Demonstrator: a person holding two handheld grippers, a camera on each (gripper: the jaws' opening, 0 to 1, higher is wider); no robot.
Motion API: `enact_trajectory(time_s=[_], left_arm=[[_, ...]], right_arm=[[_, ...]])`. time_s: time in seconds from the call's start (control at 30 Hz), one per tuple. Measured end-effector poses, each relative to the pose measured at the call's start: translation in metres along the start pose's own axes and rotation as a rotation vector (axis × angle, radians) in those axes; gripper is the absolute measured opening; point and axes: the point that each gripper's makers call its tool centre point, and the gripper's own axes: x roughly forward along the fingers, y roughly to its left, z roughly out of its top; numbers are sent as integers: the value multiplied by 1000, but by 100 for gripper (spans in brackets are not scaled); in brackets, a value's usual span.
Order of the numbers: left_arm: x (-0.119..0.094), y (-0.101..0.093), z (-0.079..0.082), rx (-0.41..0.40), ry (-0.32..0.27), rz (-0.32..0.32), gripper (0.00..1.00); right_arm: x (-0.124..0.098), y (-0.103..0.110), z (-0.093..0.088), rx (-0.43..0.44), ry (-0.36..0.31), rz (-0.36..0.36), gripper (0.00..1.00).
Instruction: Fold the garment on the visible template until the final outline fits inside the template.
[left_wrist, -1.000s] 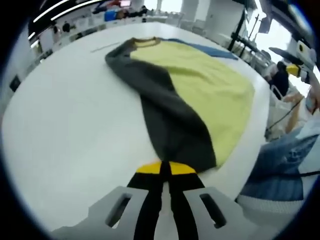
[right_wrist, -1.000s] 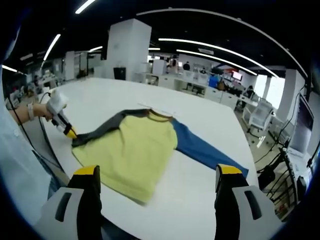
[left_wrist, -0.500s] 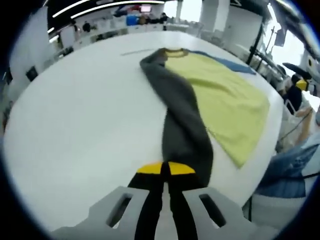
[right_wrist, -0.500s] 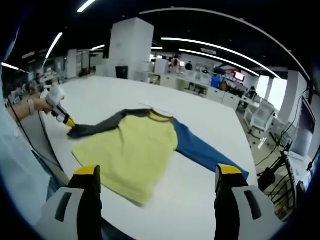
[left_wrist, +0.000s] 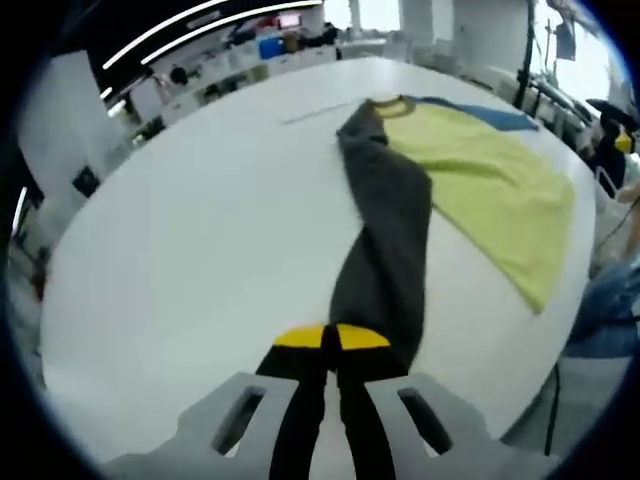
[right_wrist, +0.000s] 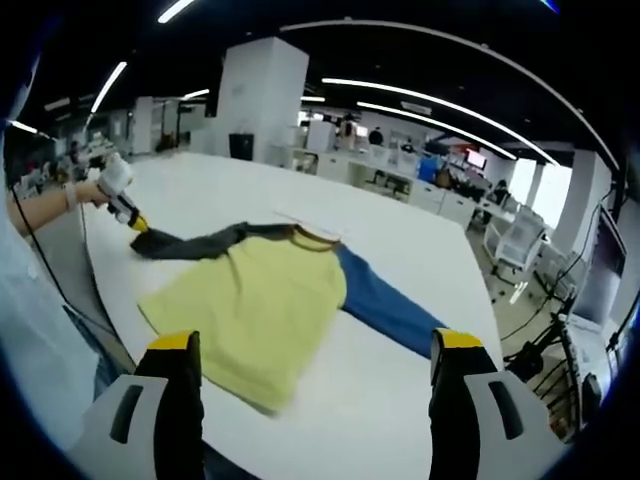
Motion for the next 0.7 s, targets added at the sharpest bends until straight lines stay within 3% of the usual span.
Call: enact_trajectory(time_s=[0.13, 0.2, 0.43, 0.57, 0.7], left_arm=[[-1, 13, 2, -7, -14, 15, 0], [-2, 20, 10, -46, -58, 18, 0], [-3, 55, 20, -90, -106, 87, 0], [-3, 75, 19, -117, -110, 116, 0], [-2, 88, 20, -95, -105, 140, 0]], right_arm=[[0, -1, -1, 0, 8, -5, 95], [0, -2, 0, 1, 10, -7, 95], [2, -6, 2, 1, 17, -13, 94], [2, -7, 6, 1, 15, -16, 94], [2, -9, 9, -7, 22, -25, 95]])
